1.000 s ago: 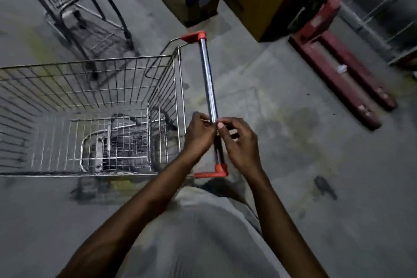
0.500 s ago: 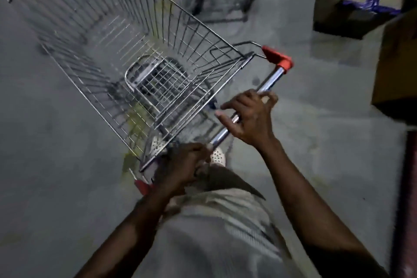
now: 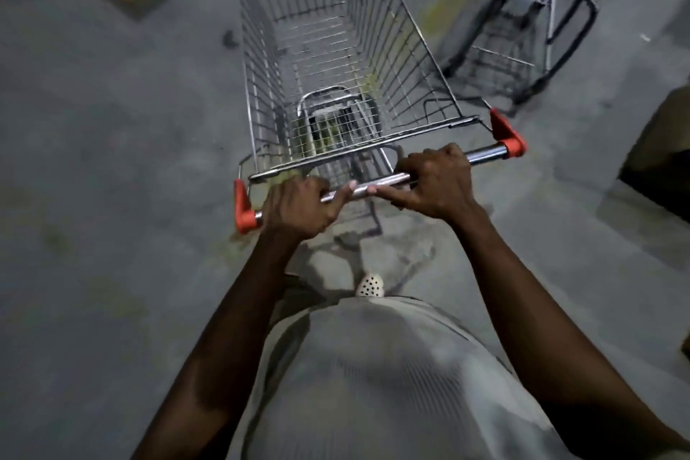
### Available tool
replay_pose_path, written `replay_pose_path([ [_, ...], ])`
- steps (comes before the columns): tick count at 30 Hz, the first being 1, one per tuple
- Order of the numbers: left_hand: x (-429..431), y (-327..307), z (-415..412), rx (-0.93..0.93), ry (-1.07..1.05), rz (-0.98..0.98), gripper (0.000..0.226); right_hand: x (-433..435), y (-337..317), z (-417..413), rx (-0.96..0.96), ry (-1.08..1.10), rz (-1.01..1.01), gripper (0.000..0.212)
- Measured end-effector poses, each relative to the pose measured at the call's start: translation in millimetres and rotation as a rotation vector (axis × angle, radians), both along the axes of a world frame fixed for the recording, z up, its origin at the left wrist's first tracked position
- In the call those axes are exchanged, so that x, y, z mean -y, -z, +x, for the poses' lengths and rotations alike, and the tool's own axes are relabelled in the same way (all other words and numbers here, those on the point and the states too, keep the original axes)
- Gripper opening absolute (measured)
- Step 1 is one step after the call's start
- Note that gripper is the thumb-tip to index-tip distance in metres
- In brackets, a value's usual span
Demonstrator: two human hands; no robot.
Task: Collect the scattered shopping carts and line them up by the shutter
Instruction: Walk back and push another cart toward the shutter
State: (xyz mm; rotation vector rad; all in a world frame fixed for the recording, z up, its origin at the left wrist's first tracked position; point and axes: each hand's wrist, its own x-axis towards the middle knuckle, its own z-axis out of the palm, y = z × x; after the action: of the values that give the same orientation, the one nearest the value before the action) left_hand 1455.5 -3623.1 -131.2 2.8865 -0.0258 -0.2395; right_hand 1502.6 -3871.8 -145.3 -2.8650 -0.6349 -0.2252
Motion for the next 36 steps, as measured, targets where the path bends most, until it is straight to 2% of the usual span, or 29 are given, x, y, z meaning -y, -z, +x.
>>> replay_pose_path([
  [5, -33, -11, 1, 0.053, -0.104, 0.147, 0.079, -23, -10, 27, -0.06, -0.016, -0.053, 0.088],
  [12, -68, -11, 22, 0.02, -0.149, 0.219, 0.094, -64, -11, 37, -0.072, 0.084, -0.168, 0.093],
  [15, -88, -14, 33, 0.004, -0.134, 0.231, 0.099, -87, -15, 43, -0.133, 0.102, -0.234, 0.103],
  [19, -121, -16, 47, 0.003, -0.14, 0.214, 0.095, -122, -22, 59, -0.195, 0.084, -0.305, 0.111],
  [22, -142, -15, 53, 0.047, -0.155, 0.229, 0.09, -145, -25, 73, -0.223, 0.045, -0.325, 0.107],
  [30, -215, -11, 72, 0.095, -0.223, 0.268, 0.097, -224, -28, 108, -0.208, -0.031, -0.344, 0.102],
  [36, -295, -7, 96, 0.031, -0.324, 0.248, 0.101, -311, -32, 146, -0.187, -0.095, -0.376, 0.098],
])
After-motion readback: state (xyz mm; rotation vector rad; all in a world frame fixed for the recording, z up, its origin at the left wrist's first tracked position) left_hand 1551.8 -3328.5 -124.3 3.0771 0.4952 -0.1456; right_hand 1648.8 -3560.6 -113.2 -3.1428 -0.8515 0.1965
